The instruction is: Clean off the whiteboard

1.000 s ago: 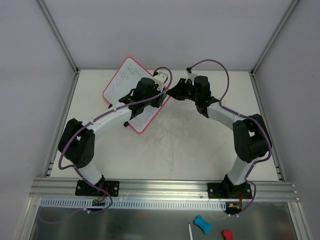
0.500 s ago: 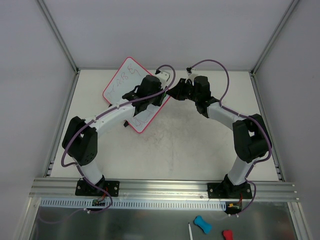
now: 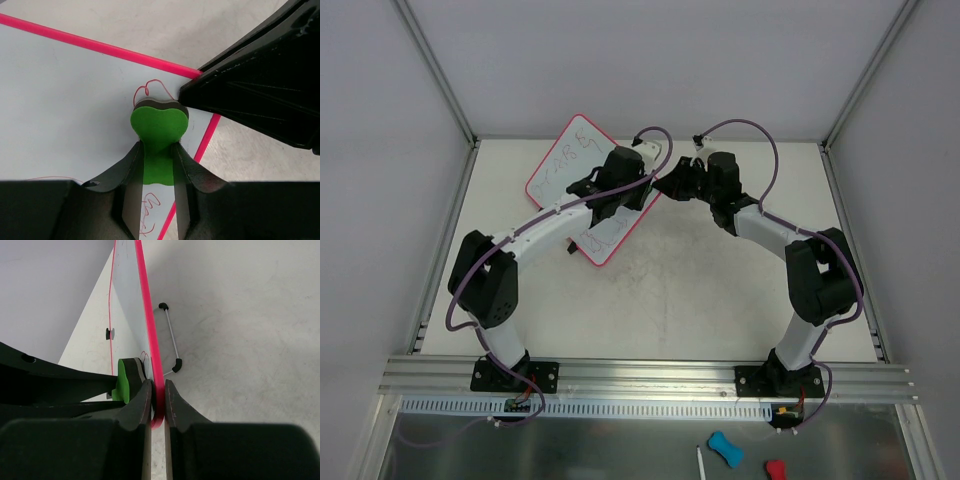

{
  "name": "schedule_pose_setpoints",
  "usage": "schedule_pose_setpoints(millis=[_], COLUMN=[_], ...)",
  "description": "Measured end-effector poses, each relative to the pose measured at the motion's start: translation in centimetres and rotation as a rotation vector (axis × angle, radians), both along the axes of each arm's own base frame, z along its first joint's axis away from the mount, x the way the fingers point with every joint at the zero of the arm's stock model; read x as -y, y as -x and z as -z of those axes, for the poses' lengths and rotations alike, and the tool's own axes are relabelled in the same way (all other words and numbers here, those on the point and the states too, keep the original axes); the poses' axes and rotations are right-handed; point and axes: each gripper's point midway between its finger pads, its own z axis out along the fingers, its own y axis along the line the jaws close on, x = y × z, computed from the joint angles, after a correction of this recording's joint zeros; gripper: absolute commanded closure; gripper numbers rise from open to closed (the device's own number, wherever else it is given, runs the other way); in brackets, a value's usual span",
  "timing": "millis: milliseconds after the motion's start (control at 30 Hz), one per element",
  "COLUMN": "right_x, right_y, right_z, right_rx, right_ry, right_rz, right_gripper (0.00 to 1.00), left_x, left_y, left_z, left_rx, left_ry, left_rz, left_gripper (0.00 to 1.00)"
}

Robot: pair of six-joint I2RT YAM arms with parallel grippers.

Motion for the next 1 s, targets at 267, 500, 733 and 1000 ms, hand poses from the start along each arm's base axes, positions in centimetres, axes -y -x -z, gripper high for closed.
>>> schedule_pose_setpoints(millis=[267,500,733,1000], right_x=[-0.1,-0.1,-0.1,-0.1], right_y=[0.1,0.1,0.1,0.1], right_z=[0.0,0.1,0.1,0.1], right_rx=[-0.002,-0.004,-0.004,-0.007], right_ry=[-0.001,0.000,0.001,0.002], right_rz=[-0.003,-0.002,-0.002,-0.003], right_gripper=[1.00,1.00,1.00,1.00], left_x=[-0.8,-1.0,-0.9,-0.3], left_y=[-2.0,-2.8,-2.7,-2.2], left_z=[-1.0,-1.1,-1.1,-1.2], left_rx=[0.028,0.032,0.031,0.063], left_ry=[-0.032,-0.028,-0.027,-0.080], left_rz=[-0.078,-0.112,-0.108,-0.066], left_gripper=[1.00,1.00,1.00,1.00])
